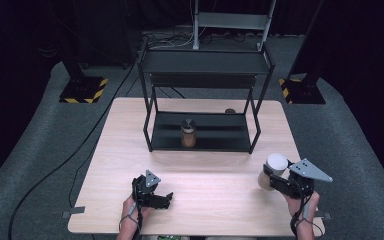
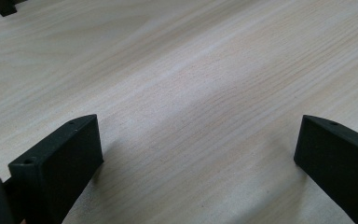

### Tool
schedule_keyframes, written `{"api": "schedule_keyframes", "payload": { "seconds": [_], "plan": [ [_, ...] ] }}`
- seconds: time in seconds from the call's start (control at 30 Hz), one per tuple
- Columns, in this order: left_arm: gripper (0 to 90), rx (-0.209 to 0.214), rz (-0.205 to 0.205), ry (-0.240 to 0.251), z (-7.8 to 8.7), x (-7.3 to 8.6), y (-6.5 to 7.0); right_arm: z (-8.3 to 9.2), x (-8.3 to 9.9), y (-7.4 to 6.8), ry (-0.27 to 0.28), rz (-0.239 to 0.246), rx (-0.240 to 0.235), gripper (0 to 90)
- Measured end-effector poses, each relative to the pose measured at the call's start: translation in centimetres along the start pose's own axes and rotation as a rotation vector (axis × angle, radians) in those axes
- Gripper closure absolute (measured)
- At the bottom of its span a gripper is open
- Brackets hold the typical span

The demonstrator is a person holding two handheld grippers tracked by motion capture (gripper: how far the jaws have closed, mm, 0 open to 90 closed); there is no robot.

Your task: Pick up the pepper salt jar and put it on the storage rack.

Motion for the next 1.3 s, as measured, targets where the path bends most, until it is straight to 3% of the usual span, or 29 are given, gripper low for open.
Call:
{"api": "schedule_keyframes", "payload": {
  "seconds": [1.3],
  "plan": [
    [0.4,0.0,0.0,0.0,0.0,0.0,0.0,-3.4,-3.6,-0.6,-0.057,0.055,-0.057,33.4]
  ]
}}
Point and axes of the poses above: each handheld gripper's, and its own axes: z roughly backward along the jaws, x roughly out of its underside, y roughly to its right, the point moved 8 cm from there along -z, roughly forward along the jaws, and after that the axes turned 1 degree about -y, right-handed, at the moved point
